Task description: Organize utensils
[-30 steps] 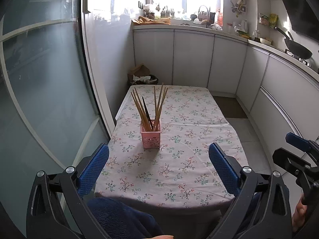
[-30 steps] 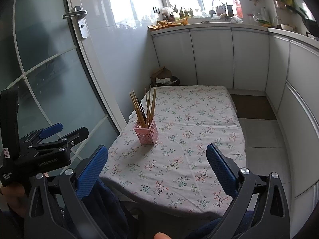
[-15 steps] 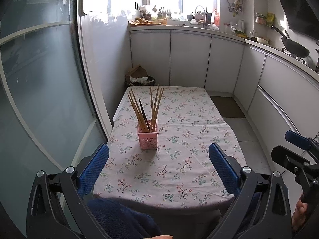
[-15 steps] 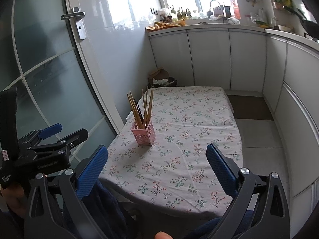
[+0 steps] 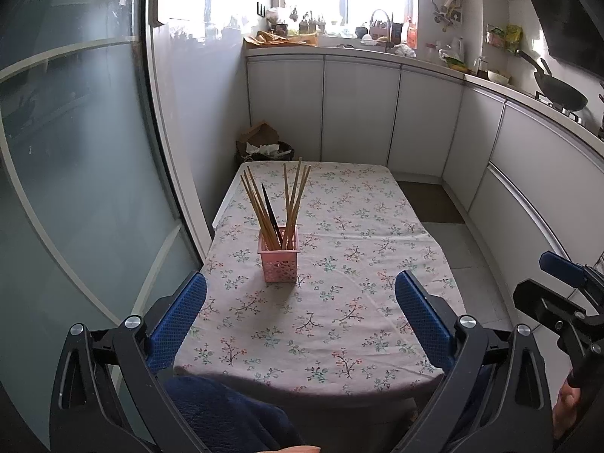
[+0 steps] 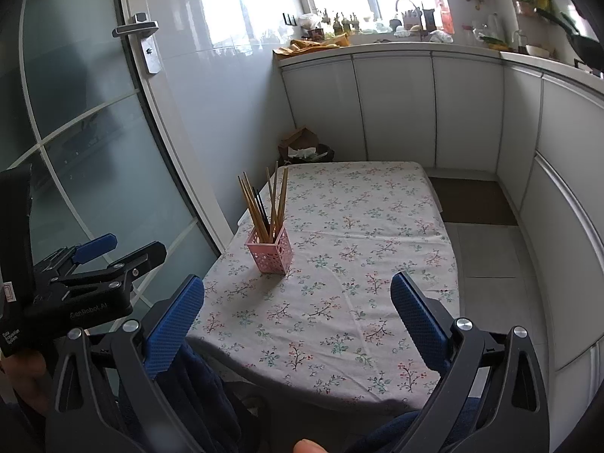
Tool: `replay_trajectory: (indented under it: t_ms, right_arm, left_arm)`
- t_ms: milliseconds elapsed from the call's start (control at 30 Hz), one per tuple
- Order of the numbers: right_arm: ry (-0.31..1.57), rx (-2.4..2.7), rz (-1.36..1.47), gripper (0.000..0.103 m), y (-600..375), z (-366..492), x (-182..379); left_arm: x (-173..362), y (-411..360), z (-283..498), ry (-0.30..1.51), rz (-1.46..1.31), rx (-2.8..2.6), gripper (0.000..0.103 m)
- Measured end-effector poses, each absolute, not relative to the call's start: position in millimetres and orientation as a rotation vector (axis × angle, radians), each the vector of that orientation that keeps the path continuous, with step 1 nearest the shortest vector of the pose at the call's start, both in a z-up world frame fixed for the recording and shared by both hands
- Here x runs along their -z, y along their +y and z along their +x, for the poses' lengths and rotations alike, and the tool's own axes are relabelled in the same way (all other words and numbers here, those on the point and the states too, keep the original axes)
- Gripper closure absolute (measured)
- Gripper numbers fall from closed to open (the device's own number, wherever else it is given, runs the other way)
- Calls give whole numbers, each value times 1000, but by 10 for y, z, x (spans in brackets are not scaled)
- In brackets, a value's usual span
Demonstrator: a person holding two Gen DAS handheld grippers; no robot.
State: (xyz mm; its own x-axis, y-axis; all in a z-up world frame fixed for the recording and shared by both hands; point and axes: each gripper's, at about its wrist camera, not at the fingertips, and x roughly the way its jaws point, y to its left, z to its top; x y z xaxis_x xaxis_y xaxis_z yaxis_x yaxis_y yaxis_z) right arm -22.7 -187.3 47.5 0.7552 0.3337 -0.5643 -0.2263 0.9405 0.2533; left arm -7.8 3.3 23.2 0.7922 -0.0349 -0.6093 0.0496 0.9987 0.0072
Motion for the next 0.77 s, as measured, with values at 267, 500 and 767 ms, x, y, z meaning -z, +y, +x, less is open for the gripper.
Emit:
replay_trajectory:
  t_ms: [267, 500, 767]
  right_arm:
    - [650, -302, 168, 7, -1859, -205, -456]
    - [655, -300, 169, 7, -1861, -203, -442]
    - [656, -300, 170, 7, -1867, -196, -434]
  left_arm:
    - [-231, 13, -81, 647, 20, 50, 7]
    - [-214, -1, -45, 659, 16, 49, 7]
    - [-203, 20, -37, 665, 16, 49, 7]
